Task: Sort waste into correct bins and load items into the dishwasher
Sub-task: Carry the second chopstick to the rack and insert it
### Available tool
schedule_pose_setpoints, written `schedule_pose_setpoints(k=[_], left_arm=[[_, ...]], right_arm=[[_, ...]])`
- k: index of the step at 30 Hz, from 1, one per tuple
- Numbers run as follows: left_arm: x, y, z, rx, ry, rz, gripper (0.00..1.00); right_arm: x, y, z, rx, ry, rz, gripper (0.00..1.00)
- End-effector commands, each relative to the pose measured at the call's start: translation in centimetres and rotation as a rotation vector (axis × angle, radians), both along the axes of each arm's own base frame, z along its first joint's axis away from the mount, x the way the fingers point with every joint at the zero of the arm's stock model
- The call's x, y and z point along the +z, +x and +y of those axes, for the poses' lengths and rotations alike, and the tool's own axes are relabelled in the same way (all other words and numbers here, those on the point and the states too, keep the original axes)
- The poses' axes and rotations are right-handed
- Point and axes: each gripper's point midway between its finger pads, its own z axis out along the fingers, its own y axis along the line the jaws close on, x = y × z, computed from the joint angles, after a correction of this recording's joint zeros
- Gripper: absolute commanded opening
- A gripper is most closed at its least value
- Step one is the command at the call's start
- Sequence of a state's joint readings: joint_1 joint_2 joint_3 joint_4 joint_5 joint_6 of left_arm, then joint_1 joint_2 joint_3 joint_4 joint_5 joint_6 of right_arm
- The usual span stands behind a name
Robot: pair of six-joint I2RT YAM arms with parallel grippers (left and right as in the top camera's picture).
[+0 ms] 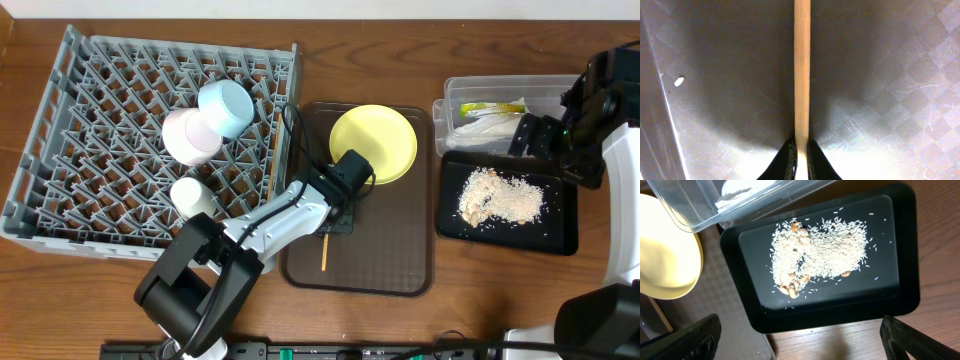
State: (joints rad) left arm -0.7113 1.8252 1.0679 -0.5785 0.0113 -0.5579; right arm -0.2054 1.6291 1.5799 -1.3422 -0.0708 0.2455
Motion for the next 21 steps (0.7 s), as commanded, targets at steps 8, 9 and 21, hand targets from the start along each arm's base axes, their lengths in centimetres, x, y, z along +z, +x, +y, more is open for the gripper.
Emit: schedule_pose_setpoints(k=[8, 9, 21], left_arm=[[6.2, 4.0, 2.2, 0.013, 0.005, -0.113, 0.08], [7.4, 4.4, 2.6, 0.024, -0.004, -0.129, 0.08], [15.0, 9.0, 9.6, -0.005, 0.098, -0.364, 0.08]], right_arm=[[0.8, 0.1, 0.1, -0.003, -0.002, -0.025, 0.99], [0.8, 0.1, 0.1, -0.004, -0.002, -0.025, 0.99], [0.8, 0.0, 0.2, -0.004, -0.002, -0.025, 0.99]])
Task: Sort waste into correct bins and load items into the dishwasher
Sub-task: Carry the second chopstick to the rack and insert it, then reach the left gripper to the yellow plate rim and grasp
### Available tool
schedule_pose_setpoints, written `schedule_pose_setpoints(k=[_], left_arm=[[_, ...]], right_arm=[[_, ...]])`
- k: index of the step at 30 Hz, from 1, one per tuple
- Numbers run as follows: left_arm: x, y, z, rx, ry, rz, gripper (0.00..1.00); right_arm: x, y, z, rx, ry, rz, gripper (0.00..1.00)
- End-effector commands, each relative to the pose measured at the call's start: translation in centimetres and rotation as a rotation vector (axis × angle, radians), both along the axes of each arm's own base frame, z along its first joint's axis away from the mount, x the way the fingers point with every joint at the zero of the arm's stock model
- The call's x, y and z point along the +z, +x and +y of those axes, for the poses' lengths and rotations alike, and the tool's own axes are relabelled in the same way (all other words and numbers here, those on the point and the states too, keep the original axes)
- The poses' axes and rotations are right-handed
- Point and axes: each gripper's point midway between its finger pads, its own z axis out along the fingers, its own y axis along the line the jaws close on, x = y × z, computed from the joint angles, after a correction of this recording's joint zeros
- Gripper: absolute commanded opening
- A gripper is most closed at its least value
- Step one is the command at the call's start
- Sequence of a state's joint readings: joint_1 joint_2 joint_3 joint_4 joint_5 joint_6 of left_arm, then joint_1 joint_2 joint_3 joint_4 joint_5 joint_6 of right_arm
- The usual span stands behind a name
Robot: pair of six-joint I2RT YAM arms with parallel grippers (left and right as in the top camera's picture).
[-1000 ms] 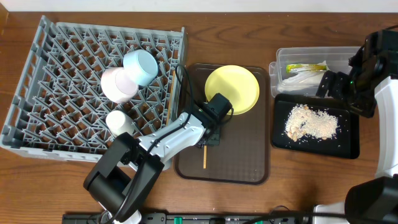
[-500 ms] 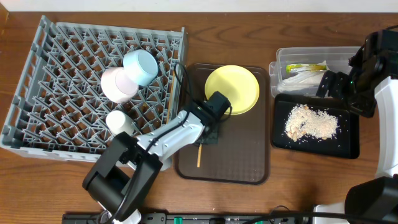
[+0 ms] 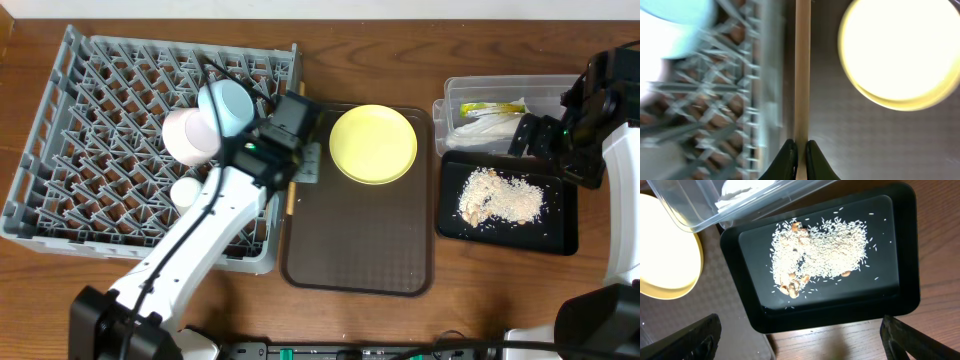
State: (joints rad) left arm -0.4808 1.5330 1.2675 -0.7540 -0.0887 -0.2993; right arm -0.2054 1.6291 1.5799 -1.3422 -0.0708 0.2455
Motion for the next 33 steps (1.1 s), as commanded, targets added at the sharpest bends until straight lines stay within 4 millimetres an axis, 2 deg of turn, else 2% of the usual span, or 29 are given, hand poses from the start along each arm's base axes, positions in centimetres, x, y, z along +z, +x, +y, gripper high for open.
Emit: schedule_pose_setpoints(k=[1, 6, 8, 9, 12, 17, 20, 25, 29, 33], left_arm=[[-0.4, 1.7, 3.4, 0.008, 0.128, -0.026, 0.08], [-2.0, 3.1, 5.3, 0.065, 0.138, 0.001, 0.08], [-2.5, 3.4, 5.9, 0.08, 0.142, 0.011, 0.16], [-2.7, 3.4, 6.0, 0.085, 0.142, 0.015, 0.17], [-2.6, 3.4, 6.1, 0.086, 0.141, 0.014, 0.4], [-1.1, 3.2, 5.5, 0.072, 0.097, -0.015, 0.61], [0.5, 3.0, 3.6, 0.024, -0.014, -0.042, 0.66], [2.9, 3.6, -1.1, -0.105, -0.217, -0.113, 0.67], [2.5, 3.9, -4.0, -0.258, -0.176, -0.156, 0.69], [0.0, 2.9, -7.6, -0.472, -0.093, -0.146, 0.72]], right_arm=[[0.8, 0.1, 0.1, -0.004, -0.002, -0.025, 0.99], [0.8, 0.1, 0.1, -0.004, -0.002, -0.025, 0.99], [0.8, 0.1, 0.1, -0.004, -0.002, -0.025, 0.99], [0.8, 0.0, 0.2, -0.004, -0.002, -0.025, 0.99], [0.8, 0.1, 0.1, -0.004, -0.002, -0.025, 0.99], [0.8, 0.1, 0.1, -0.004, -0.002, -0.025, 0.99], [0.8, 0.1, 0.1, -0.004, -0.002, -0.025, 0.99], [0.8, 0.1, 0.1, -0.004, -0.002, -0.029, 0.99], [0.8, 0.1, 0.1, -0.004, -0.002, -0.029, 0.99], [0.8, 0.1, 0.1, -0.004, -0.002, -0.029, 0.99]])
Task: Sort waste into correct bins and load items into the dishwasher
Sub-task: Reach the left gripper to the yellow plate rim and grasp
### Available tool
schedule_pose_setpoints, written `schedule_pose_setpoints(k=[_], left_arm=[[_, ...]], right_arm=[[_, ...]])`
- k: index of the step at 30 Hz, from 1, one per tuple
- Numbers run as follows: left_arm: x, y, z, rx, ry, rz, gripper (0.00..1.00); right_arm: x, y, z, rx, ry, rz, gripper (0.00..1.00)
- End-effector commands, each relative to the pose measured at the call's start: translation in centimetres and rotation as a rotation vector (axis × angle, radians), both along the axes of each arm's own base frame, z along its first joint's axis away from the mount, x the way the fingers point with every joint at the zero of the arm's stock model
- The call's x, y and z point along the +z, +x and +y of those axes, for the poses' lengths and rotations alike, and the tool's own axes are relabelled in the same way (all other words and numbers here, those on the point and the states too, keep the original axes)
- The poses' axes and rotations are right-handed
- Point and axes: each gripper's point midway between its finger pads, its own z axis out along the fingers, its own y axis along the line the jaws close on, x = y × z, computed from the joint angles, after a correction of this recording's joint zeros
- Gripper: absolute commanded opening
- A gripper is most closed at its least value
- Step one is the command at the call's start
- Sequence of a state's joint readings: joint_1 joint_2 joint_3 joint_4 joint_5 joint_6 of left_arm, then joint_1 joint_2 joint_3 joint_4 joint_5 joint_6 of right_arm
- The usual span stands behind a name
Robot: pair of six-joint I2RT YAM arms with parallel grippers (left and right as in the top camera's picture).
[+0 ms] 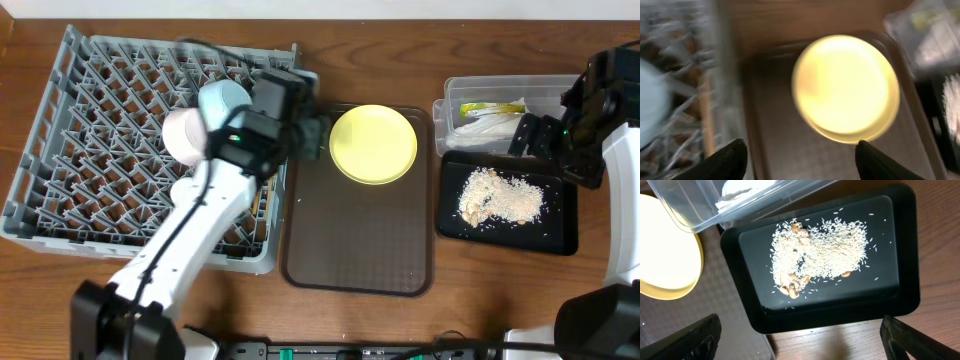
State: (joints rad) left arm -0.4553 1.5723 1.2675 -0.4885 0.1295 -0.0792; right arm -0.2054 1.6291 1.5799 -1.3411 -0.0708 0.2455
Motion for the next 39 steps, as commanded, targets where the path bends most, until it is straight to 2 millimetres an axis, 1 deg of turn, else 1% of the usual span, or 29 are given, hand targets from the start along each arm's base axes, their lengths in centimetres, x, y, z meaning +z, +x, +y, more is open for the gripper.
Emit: schedule_pose_setpoints(k=[1, 4, 7, 11, 14, 17, 20, 24, 27, 29, 32, 34, 37, 38, 39], left_arm=[[-2.6, -1.2, -3.5, -0.237, 0.098, -0.007, 0.72], [-5.1, -2.0, -5.8, -0.343, 0.145, 0.006, 0.73], [-7.5, -2.4, -7.8, -0.411, 0.17, 0.014, 0.73], [-10.2, -2.8, -9.8, -0.459, 0.185, 0.028, 0.73], [-12.7, -3.3, -10.6, -0.484, 0.203, 0.061, 0.73], [-14.8, -4.0, -10.7, -0.497, 0.225, 0.107, 0.73], [-16.4, -5.1, -10.3, -0.508, 0.251, 0.165, 0.72], [-17.3, -7.5, -9.8, -0.54, 0.293, 0.247, 0.63], [-17.6, -9.2, -9.7, -0.567, 0.32, 0.289, 0.52], [-17.6, -9.9, -9.9, -0.583, 0.33, 0.301, 0.44], [-17.6, -10.5, -10.5, -0.604, 0.334, 0.298, 0.35], [-17.6, -10.8, -10.7, -0.612, 0.335, 0.296, 0.33], [-17.7, -10.8, -10.8, -0.613, 0.336, 0.296, 0.24], [-17.7, -10.8, -10.7, -0.611, 0.339, 0.294, 0.14], [-17.7, -10.5, -10.5, -0.603, 0.354, 0.287, 0.08]], right_arm=[[0.8, 0.1, 0.1, -0.004, -0.002, -0.027, 0.99], [0.8, 0.1, 0.1, -0.004, -0.002, -0.027, 0.99], [0.8, 0.1, 0.1, -0.004, -0.002, -0.027, 0.99], [0.8, 0.1, 0.1, -0.004, -0.002, -0.027, 0.99], [0.8, 0.1, 0.1, -0.004, -0.002, -0.027, 0.99], [0.8, 0.1, 0.1, -0.004, -0.002, -0.027, 0.99], [0.8, 0.1, 0.1, -0.004, -0.002, -0.027, 0.99], [0.8, 0.1, 0.1, -0.004, -0.002, -0.027, 0.99], [0.8, 0.1, 0.1, -0.004, -0.002, -0.028, 0.99], [0.8, 0.1, 0.1, -0.004, -0.002, -0.028, 0.99], [0.8, 0.1, 0.1, -0.004, -0.002, -0.028, 0.99], [0.8, 0.1, 0.1, -0.004, -0.002, -0.027, 0.99], [0.8, 0.1, 0.1, -0.004, -0.002, -0.027, 0.99], [0.8, 0.1, 0.1, -0.004, -0.002, -0.027, 0.99], [0.8, 0.1, 0.1, -0.004, -0.002, -0.027, 0.99]])
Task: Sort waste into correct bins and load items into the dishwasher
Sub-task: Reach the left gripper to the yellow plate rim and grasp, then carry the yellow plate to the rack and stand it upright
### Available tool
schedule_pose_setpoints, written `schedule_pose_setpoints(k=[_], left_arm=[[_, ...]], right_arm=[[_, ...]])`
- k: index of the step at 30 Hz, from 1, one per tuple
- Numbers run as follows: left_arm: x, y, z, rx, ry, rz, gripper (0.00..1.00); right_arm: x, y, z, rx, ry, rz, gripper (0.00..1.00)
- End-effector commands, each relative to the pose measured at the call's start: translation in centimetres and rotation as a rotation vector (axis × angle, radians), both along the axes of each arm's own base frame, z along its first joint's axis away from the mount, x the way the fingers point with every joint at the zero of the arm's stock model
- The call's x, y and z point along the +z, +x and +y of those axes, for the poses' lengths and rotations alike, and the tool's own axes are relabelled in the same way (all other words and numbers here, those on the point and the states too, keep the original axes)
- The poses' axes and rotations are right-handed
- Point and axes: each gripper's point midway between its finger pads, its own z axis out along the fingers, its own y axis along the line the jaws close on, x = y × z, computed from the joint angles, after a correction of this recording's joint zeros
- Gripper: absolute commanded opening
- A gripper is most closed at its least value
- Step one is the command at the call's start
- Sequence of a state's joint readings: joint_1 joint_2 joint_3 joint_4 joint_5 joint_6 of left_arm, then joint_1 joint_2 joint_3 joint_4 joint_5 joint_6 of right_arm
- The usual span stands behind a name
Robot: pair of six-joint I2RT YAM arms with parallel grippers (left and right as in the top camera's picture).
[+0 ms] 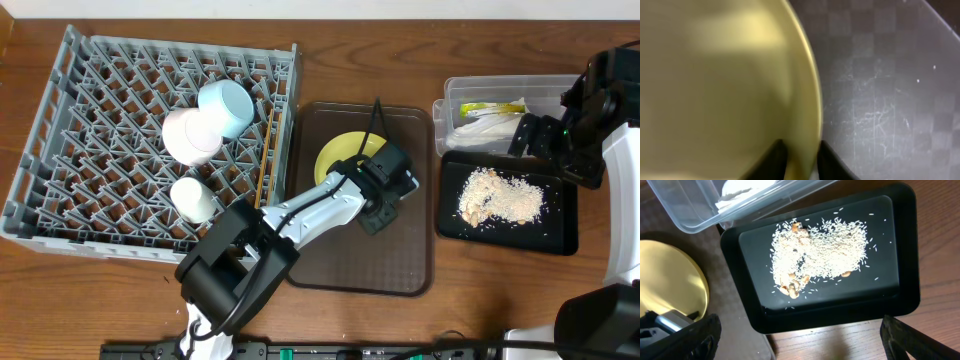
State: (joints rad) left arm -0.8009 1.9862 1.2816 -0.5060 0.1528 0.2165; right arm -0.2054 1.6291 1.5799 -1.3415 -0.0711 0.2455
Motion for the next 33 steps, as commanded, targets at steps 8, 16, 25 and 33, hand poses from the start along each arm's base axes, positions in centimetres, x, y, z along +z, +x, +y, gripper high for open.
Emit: schedule_pose_setpoints(k=[8, 16, 25, 33], left_arm=[[1.5, 1.3, 1.6, 0.044, 0.065, -0.095, 0.08], [10.2, 2.7, 1.0, 0.071, -0.097, -0.255, 0.08], [21.2, 7.0, 6.5, 0.342, -0.322, -0.439, 0.08], [24.4, 9.6, 10.2, 0.543, -0.654, -0.245, 0.08]], right_arm=[[0.8, 0.0, 0.1, -0.004, -0.002, -0.024, 0.99], [0.8, 0.0, 0.2, -0.004, -0.002, -0.024, 0.99], [0.8, 0.0, 0.2, -0.004, -0.001, -0.021, 0.99], [0.8, -0.1, 0.2, -0.004, -0.001, -0.02, 0.99]])
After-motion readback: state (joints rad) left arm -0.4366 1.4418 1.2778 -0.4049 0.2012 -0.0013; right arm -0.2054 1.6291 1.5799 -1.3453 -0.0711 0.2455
